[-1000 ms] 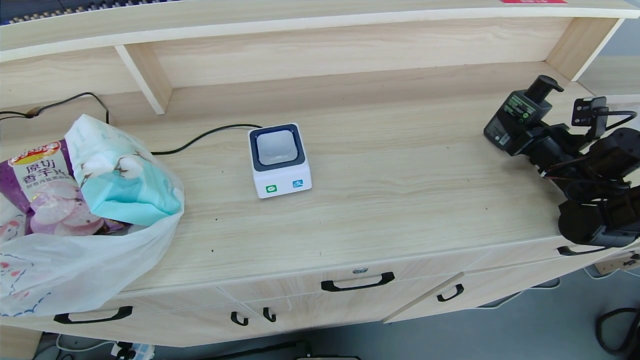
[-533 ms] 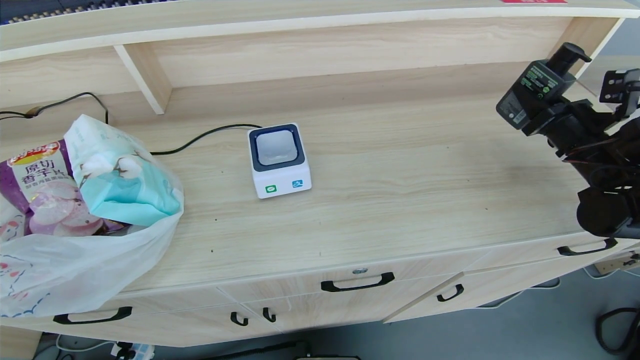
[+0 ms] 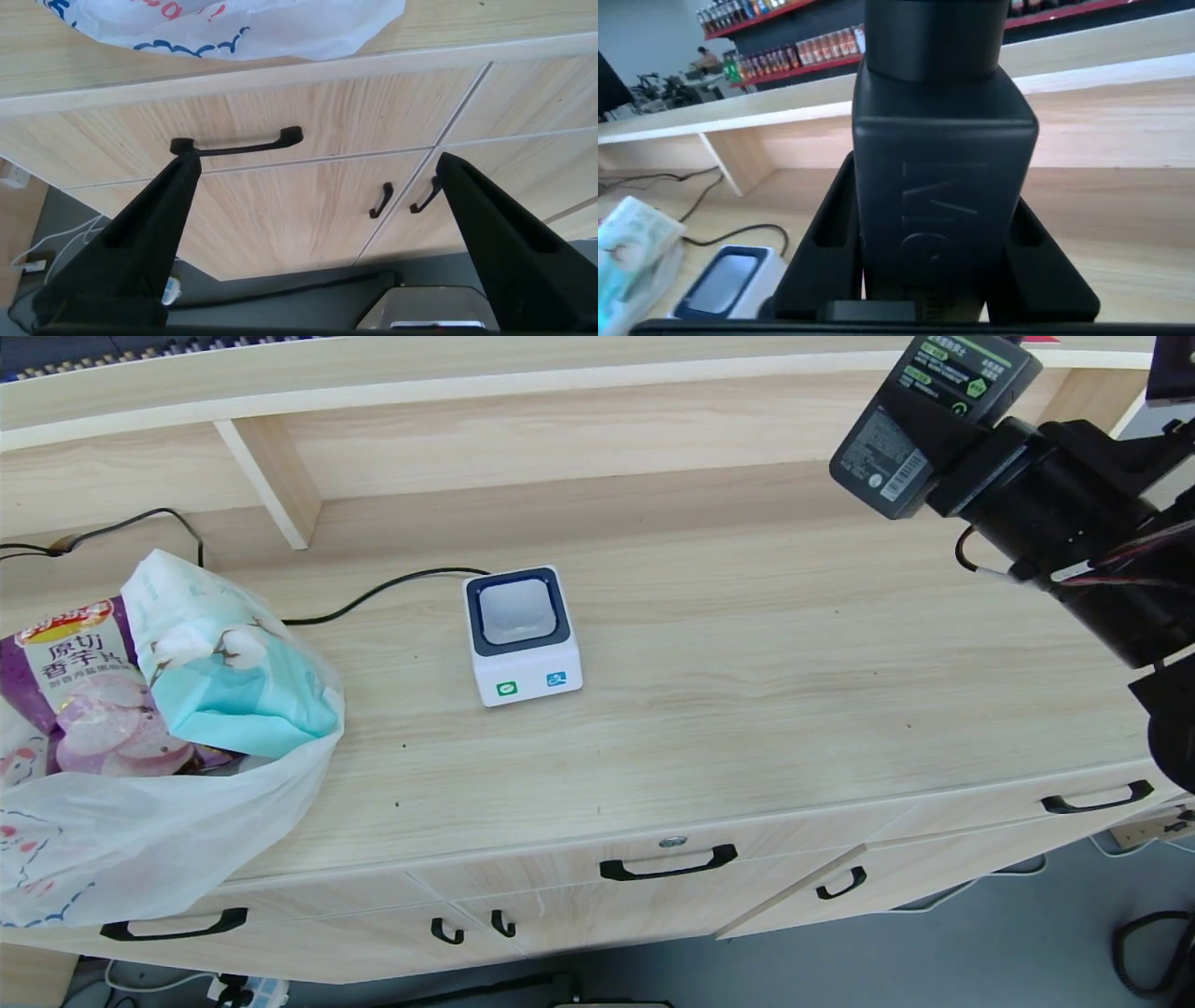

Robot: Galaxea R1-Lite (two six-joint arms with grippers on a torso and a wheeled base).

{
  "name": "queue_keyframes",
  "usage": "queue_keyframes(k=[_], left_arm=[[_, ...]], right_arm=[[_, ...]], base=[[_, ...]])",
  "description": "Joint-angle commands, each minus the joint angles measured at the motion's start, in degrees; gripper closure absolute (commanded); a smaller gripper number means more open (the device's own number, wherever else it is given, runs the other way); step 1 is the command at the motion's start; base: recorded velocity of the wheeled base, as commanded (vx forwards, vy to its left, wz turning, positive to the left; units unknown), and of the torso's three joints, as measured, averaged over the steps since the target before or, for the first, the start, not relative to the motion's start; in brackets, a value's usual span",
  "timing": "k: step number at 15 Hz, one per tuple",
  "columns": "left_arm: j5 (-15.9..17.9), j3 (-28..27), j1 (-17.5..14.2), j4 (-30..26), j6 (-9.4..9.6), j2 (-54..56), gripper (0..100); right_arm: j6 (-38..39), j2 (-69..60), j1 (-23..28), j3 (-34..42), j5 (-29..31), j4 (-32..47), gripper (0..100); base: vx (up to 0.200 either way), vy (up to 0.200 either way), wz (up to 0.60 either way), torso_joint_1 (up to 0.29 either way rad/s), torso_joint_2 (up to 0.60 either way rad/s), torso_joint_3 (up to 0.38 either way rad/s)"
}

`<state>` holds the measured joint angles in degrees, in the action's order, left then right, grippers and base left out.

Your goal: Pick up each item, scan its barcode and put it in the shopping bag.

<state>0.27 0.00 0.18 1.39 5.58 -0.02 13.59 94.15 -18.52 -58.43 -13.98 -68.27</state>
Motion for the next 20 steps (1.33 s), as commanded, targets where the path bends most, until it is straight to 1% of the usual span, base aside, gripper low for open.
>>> queue_keyframes(k=[1, 2, 4, 5, 6, 8, 9, 11, 15, 17, 20], left_arm=[[0.0, 0.0, 0.0, 0.0, 0.04, -0.1, 0], [0.0, 0.0, 0.0, 0.0, 0.04, -0.1, 0], [0.0, 0.0, 0.0, 0.0, 0.04, -0.1, 0], [0.0, 0.0, 0.0, 0.0, 0.04, -0.1, 0], [0.0, 0.0, 0.0, 0.0, 0.04, -0.1, 0], [0.0, 0.0, 0.0, 0.0, -0.05, -0.1, 0], [0.0, 0.0, 0.0, 0.0, -0.05, -0.1, 0], [0.0, 0.0, 0.0, 0.0, -0.05, -0.1, 0], [0.0, 0.0, 0.0, 0.0, -0.05, -0.1, 0], [0.0, 0.0, 0.0, 0.0, -0.05, -0.1, 0], [0.0, 0.0, 0.0, 0.0, -0.05, -0.1, 0]], right_arm=[[1.3, -5.1, -4.3, 1.1, 0.6, 1.1, 100], [2.9, -5.3, -5.9, 2.6, 0.3, 0.9, 100], [7.8, -7.0, -11.3, 5.9, 0.1, -0.2, 100], [7.9, -7.0, -11.5, 6.0, 0.0, -0.2, 100], [10.5, -8.5, -15.9, 9.5, -0.2, -2.0, 100], [10.6, -11.4, -24.2, 13.3, -0.7, -3.0, 100], [10.6, -12.4, -26.7, 15.1, -0.7, -3.0, 100], [10.6, -14.0, -28.8, 17.7, -0.9, -3.0, 100], [10.8, -15.7, -32.1, 17.5, -3.6, -2.7, 100], [10.6, -15.7, -32.5, 17.4, -5.4, -2.7, 100], [10.6, -15.9, -32.9, 17.6, -6.4, -2.7, 100]], base=[[0.000, 0.000, 0.00, 0.000, 0.00, 0.000], [0.000, 0.000, 0.00, 0.000, 0.00, 0.000], [0.000, 0.000, 0.00, 0.000, 0.00, 0.000], [0.000, 0.000, 0.00, 0.000, 0.00, 0.000], [0.000, 0.000, 0.00, 0.000, 0.00, 0.000], [0.000, 0.000, 0.00, 0.000, 0.00, 0.000], [0.000, 0.000, 0.00, 0.000, 0.00, 0.000], [0.000, 0.000, 0.00, 0.000, 0.00, 0.000], [0.000, 0.000, 0.00, 0.000, 0.00, 0.000], [0.000, 0.000, 0.00, 0.000, 0.00, 0.000], [0.000, 0.000, 0.00, 0.000, 0.00, 0.000]])
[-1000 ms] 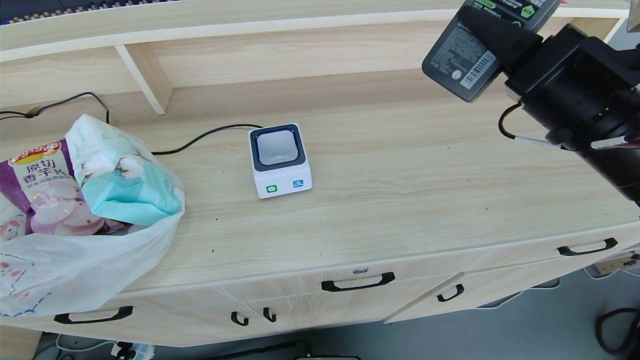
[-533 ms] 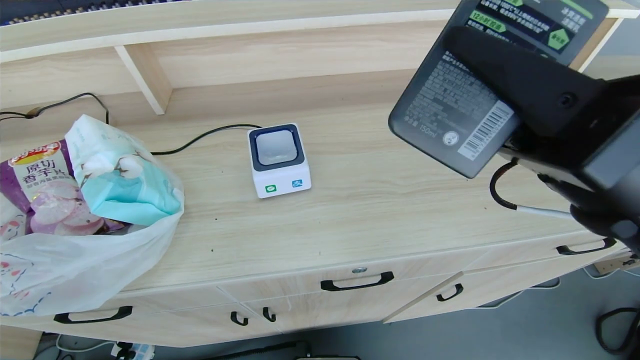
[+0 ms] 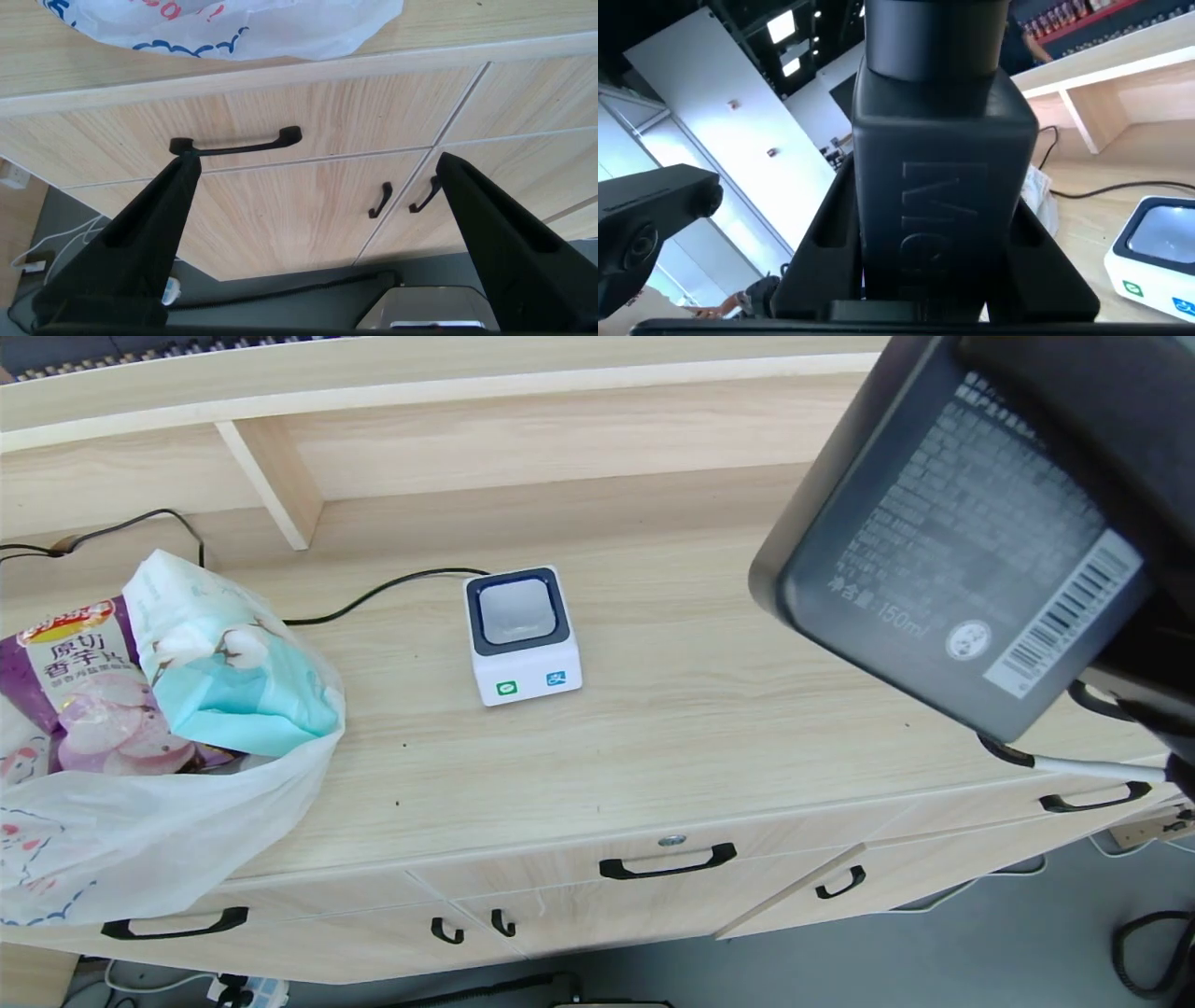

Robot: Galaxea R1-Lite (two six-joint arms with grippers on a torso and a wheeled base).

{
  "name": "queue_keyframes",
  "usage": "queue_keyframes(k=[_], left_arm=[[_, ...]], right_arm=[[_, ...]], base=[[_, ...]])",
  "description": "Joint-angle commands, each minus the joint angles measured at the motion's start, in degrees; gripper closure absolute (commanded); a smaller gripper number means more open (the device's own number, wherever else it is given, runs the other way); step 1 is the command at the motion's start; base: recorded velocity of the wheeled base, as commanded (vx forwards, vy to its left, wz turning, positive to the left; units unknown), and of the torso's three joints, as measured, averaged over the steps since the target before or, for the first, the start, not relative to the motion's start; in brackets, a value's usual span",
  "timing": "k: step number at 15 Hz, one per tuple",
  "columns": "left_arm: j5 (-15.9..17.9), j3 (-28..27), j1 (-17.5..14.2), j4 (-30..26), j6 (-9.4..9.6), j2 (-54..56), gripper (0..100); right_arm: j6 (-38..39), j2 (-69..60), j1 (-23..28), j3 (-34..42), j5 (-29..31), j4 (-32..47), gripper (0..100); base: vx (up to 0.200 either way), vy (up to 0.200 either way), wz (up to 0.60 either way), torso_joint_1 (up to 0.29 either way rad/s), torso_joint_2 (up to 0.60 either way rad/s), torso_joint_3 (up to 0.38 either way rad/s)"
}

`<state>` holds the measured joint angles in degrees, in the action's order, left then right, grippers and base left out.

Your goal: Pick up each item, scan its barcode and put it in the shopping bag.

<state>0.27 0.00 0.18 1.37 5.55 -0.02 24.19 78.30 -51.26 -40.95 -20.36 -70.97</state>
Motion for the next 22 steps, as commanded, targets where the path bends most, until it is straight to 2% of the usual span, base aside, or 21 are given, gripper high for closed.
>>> queue_keyframes(k=[1, 7, 8, 11, 12, 14, 19, 22], left_arm=[[0.0, 0.0, 0.0, 0.0, -0.01, -0.1, 0], [0.0, 0.0, 0.0, -0.1, -0.10, 0.0, 0], [0.0, 0.0, 0.0, -0.1, -0.10, 0.0, 0], [0.0, 0.0, 0.0, -0.1, -0.10, 0.0, 0], [0.0, 0.0, 0.0, -0.1, -0.10, -0.1, 0], [0.0, 0.0, 0.0, -0.1, -0.19, 0.0, 0], [0.0, 0.0, 0.0, -0.1, -0.19, 0.0, 0], [0.0, 0.0, 0.0, -0.1, -0.27, 0.0, 0]], right_arm=[[0.0, -0.1, -0.2, 0.0, 0.0, 0.0, 100], [-1.1, 0.4, 0.5, -0.2, 0.6, 0.1, 100], [-4.5, 1.6, 3.9, 0.2, 1.5, 0.8, 100], [-28.2, 8.7, 20.2, 3.4, 6.7, 0.0, 100], [-37.4, 9.3, 21.6, 4.3, 7.1, -0.6, 100], [-42.2, 9.9, 21.6, 4.8, 8.5, -0.6, 100], [-41.4, 10.2, 22.5, 5.4, 9.9, -0.5, 100], [-40.4, 10.5, 26.3, 4.0, 9.5, -0.4, 100]], base=[[0.000, 0.000, 0.00, 0.000, 0.00, 0.000], [0.000, 0.000, 0.00, 0.000, 0.00, 0.000], [0.000, 0.000, 0.00, 0.000, 0.00, 0.000], [0.000, 0.000, 0.00, 0.000, 0.00, 0.000], [0.000, 0.000, 0.00, 0.000, 0.00, 0.000], [0.000, 0.100, 0.00, 0.004, 0.00, 0.001], [0.000, 0.200, 0.00, 0.005, 0.00, 0.004], [0.000, 0.200, 0.00, -0.001, 0.00, 0.004]])
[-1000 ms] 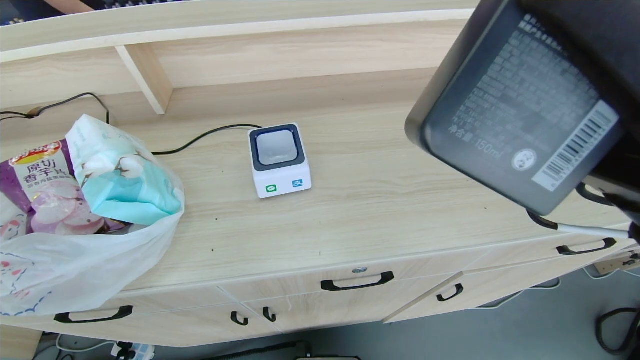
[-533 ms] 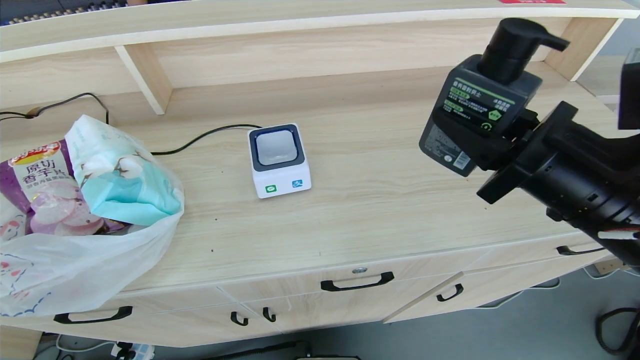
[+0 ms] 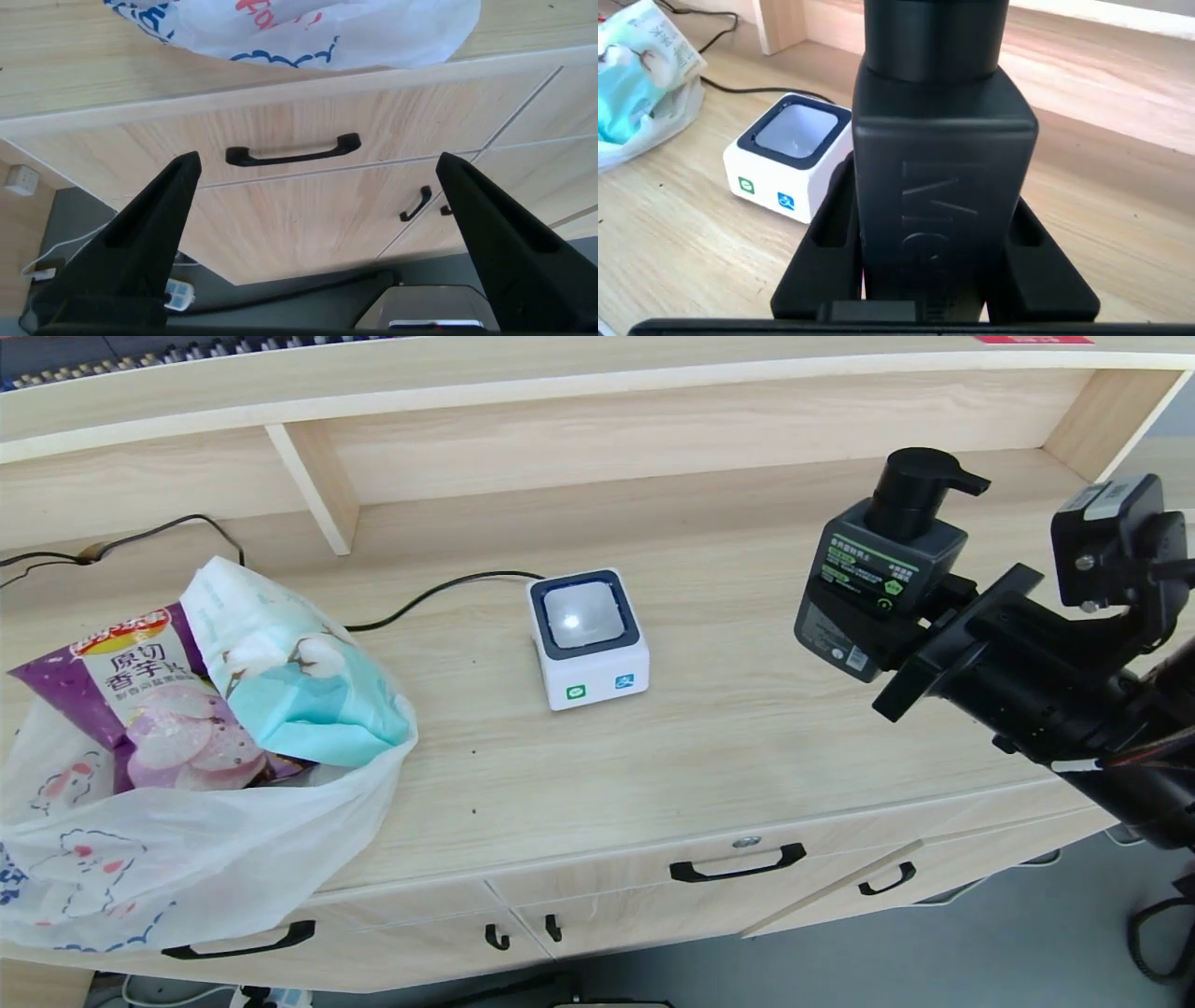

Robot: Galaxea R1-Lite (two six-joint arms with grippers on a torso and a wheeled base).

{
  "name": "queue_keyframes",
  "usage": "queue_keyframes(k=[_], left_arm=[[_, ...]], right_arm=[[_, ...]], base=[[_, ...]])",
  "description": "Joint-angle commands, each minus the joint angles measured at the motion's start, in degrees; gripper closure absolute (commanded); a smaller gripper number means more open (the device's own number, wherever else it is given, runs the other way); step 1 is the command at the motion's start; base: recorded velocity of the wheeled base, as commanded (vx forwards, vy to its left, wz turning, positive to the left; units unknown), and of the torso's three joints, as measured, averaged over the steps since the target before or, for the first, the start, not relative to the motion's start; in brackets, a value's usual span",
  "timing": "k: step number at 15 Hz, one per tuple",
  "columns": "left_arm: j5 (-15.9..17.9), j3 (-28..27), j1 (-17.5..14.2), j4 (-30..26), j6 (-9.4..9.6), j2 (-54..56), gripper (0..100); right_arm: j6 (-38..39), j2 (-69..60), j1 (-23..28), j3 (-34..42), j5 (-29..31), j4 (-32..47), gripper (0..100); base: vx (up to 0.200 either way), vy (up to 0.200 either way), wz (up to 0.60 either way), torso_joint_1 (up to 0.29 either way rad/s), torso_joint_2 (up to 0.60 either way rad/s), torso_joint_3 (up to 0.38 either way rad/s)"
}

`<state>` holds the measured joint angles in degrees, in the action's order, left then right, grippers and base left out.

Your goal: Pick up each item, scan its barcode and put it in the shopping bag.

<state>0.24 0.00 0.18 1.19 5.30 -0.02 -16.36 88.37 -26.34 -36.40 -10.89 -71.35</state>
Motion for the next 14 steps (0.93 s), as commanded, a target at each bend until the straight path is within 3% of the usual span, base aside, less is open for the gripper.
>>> queue_keyframes(k=[1, 4, 9, 14], left_arm=[[0.0, 0.0, 0.0, -0.1, -0.03, 0.0, 0], [0.0, 0.0, -0.1, -0.1, -0.12, 0.0, 0], [0.0, 0.0, 0.0, -0.1, -0.12, 0.0, 0], [-0.1, 0.0, 0.0, -0.1, -0.12, 0.0, 0]], right_arm=[[0.0, 0.4, 1.9, -0.7, -0.5, 0.0, 100], [-0.8, 0.4, 1.8, 0.3, -0.6, 0.0, 100], [-0.3, 1.2, 1.9, -0.8, -0.6, 0.0, 100], [0.1, 1.0, 2.3, -0.9, -0.4, -0.1, 100]], base=[[0.000, 0.200, 0.00, 0.002, 0.00, 0.002], [0.000, 0.200, 0.00, 0.006, 0.00, 0.004], [0.000, 0.000, 0.00, 0.000, 0.00, 0.000], [0.000, 0.000, 0.60, 0.003, 0.00, 0.001]])
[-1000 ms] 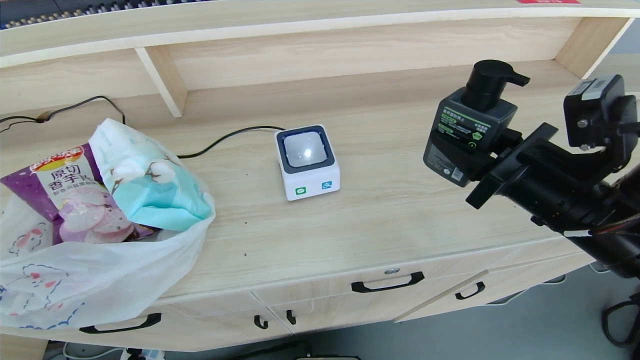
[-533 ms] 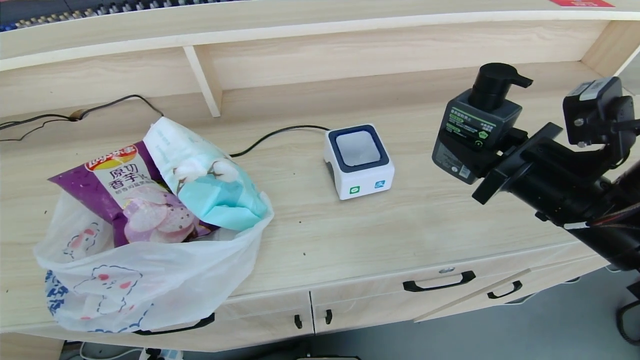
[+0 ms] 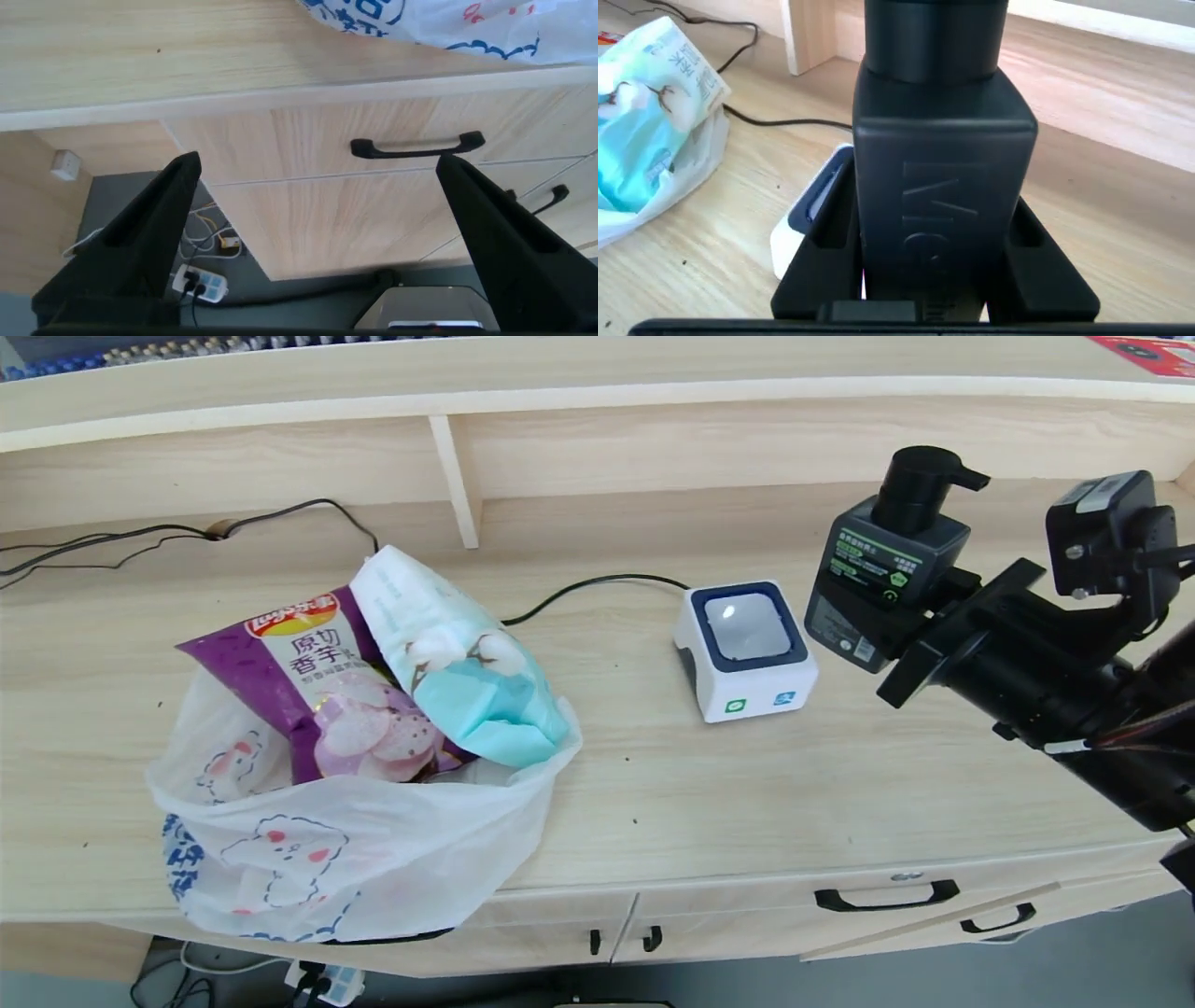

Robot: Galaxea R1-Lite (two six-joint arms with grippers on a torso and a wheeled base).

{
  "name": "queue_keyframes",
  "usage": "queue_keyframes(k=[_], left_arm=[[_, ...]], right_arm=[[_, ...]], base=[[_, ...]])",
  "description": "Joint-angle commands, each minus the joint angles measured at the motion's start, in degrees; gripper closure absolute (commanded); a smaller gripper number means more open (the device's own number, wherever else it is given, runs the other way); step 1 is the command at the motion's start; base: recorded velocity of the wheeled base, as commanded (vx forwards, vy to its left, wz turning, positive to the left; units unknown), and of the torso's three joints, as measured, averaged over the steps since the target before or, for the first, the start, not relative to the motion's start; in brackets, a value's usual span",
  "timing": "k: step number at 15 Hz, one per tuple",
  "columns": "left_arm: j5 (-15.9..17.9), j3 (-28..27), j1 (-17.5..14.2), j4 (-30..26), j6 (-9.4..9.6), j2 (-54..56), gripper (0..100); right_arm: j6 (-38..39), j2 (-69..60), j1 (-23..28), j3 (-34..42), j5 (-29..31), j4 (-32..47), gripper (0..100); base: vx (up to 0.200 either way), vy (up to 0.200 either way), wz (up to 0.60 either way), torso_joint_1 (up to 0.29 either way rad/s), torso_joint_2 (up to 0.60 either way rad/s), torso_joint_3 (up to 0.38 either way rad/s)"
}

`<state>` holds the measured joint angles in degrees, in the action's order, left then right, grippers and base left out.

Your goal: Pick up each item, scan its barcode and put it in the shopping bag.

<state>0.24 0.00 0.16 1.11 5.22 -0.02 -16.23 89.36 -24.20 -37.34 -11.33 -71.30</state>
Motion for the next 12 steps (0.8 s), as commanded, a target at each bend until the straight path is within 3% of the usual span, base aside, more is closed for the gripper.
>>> queue_keyframes(k=[1, 3, 5, 9, 12], left_arm=[[0.0, 0.0, 0.0, 0.0, -0.03, 0.0, 0], [0.0, 0.0, 0.0, 0.0, -0.03, 0.0, 0], [0.0, 0.0, 0.0, 0.0, -0.03, 0.0, 0], [0.0, 0.0, -0.1, 0.1, 0.14, -0.1, 0], [0.0, 0.0, 0.0, 0.1, 0.32, -0.1, 0]], right_arm=[[0.0, -0.1, 1.1, 0.0, 0.1, -0.2, 100], [-0.3, -0.2, 3.7, -0.5, -0.2, -0.2, 100], [-3.5, -0.2, 6.8, -3.6, -1.3, -0.1, 100], [-21.0, 0.0, 12.2, -3.9, -13.2, -0.2, 100], [-29.8, 0.3, 16.6, -2.4, -15.7, -0.2, 100]], base=[[0.000, 0.000, 0.60, 0.007, 0.01, 0.007], [0.000, 0.000, 0.60, 0.000, 0.00, 0.000], [0.000, 0.000, 0.00, 0.000, 0.00, 0.000], [0.000, 0.000, 0.00, 0.000, 0.00, 0.000], [0.000, 0.000, 0.00, 0.000, 0.00, 0.000]])
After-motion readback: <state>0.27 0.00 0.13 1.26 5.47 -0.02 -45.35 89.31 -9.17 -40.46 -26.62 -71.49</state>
